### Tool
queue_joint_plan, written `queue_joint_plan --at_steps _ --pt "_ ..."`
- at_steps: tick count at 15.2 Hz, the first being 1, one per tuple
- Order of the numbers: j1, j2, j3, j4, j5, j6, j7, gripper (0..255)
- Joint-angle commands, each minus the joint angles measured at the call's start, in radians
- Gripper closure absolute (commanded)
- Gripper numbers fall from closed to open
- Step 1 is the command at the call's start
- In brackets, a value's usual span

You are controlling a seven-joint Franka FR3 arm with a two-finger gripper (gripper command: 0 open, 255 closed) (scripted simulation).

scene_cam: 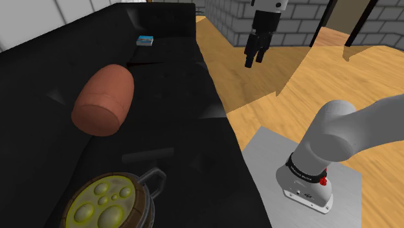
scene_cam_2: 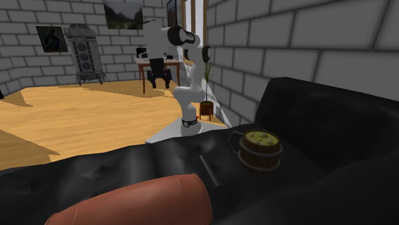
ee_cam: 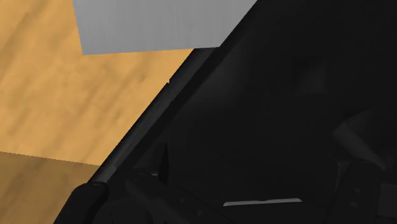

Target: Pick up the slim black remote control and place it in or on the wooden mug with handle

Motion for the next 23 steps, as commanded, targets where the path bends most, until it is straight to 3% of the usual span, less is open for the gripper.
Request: queue_joint_plan --at_steps 1,12,23 --pt "0.000 0.000 0.000 0.000 0.000 0.000 0.000 0" --pt "0.115 0.290 0.113 0.027 0.053 0.234 -0.041 0" --pt "0.210 0.622 0.231 0.158 0.049 0.405 -0.065 0"
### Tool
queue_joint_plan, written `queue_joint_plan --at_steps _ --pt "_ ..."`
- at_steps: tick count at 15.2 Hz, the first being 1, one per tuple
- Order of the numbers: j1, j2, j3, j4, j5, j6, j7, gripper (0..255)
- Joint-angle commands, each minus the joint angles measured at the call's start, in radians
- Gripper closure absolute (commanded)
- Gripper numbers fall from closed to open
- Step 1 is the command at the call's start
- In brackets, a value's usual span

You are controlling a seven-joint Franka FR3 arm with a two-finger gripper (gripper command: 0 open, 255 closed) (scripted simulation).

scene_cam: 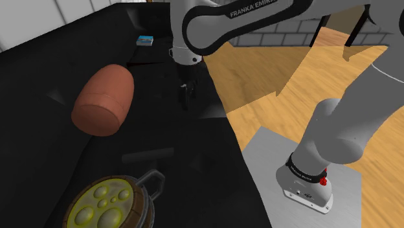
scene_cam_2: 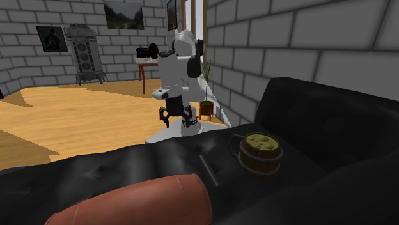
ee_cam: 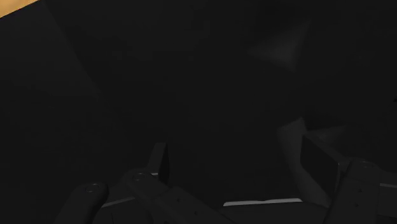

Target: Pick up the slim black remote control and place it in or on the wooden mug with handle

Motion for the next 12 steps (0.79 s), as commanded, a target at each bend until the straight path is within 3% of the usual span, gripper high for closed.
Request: queue_joint_plan --at_steps 1,12 --pt "0.018 0.065 0.023 0.038 -0.008 0.022 0.002 0" --pt "0.123 0.415 0.115 0.265 -0.102 0.104 0.012 0"
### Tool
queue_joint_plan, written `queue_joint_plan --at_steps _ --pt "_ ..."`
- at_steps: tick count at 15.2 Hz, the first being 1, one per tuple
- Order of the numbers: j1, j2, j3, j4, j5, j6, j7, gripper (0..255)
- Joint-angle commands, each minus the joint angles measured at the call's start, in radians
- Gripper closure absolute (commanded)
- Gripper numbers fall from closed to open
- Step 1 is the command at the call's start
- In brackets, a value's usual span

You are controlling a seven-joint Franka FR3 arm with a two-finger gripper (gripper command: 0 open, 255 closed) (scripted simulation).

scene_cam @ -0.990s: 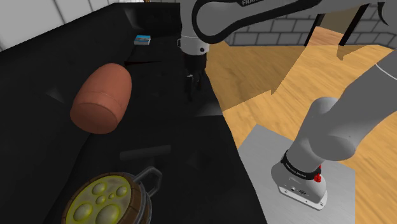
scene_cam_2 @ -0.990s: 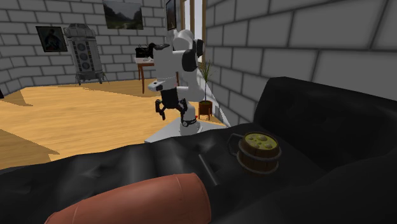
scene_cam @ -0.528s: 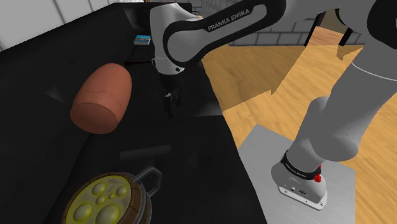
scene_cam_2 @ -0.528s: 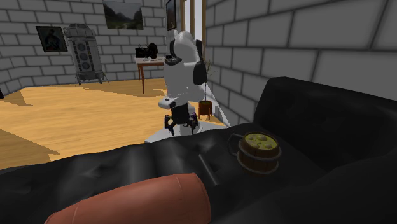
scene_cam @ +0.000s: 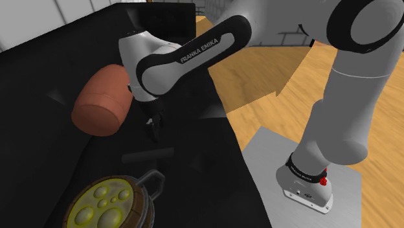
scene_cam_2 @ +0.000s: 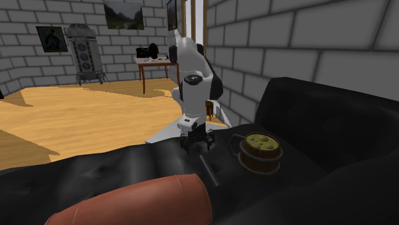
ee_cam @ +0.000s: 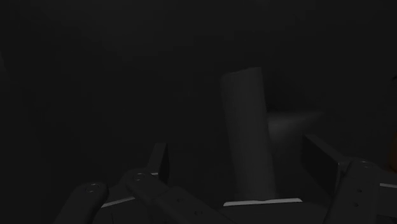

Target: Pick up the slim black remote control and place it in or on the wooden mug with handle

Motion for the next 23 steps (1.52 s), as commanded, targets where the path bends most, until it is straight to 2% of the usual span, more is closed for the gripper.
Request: queue_joint_plan --at_steps 1,3,11,19,20,23 --pt "0.023 0.063 0.013 0.045 -0.022 0.010 0.003 0" --pt "0.048 0.125 0.023 0.095 -0.045 0.013 0.005 0" --pt "0.054 0.163 0.019 0.040 -0.057 0.105 0.013 0" --pt "0.054 0.163 0.019 0.040 -0.057 0.104 0.013 0" --pt "0.054 0.163 0.019 0.040 -0.057 0.104 0.013 255" --pt "0.054 0.164 0.019 0.042 -0.057 0.104 0.013 255"
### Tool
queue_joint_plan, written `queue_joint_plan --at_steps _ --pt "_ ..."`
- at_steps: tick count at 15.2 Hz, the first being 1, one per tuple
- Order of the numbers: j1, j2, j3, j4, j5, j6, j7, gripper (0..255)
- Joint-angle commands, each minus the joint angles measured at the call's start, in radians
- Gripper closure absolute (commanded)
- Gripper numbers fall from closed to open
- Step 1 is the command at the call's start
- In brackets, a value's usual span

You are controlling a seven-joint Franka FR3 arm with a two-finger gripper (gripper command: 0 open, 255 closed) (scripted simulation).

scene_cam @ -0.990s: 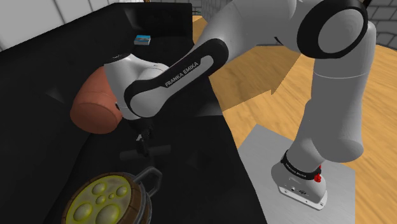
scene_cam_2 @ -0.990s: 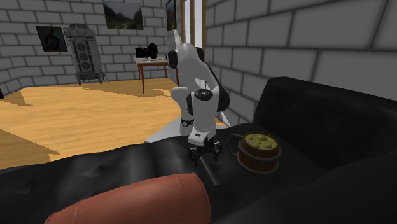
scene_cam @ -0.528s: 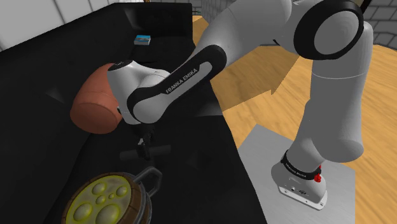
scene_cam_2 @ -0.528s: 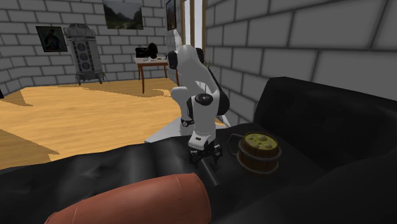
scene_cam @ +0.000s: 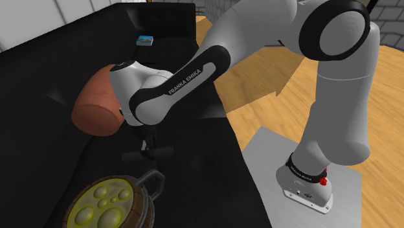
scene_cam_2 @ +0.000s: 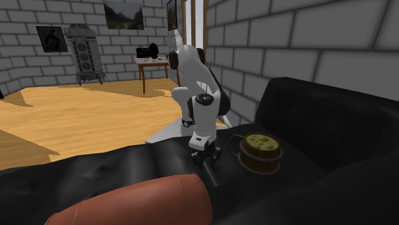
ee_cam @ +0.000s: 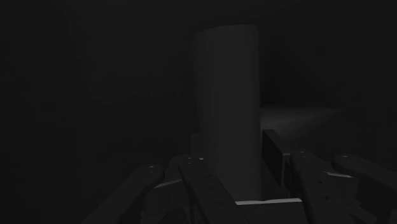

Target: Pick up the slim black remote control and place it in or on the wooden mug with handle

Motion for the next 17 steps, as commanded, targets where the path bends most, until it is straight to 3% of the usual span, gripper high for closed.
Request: queue_joint_plan --at_steps 1,6,17 --pt "0.001 0.002 0.001 0.000 0.001 0.000 0.000 255" --pt "0.001 0.001 0.002 -0.003 0.001 0.001 0.000 255" --pt "-0.006 -0.069 0.010 0.056 0.023 -0.125 -0.008 255"
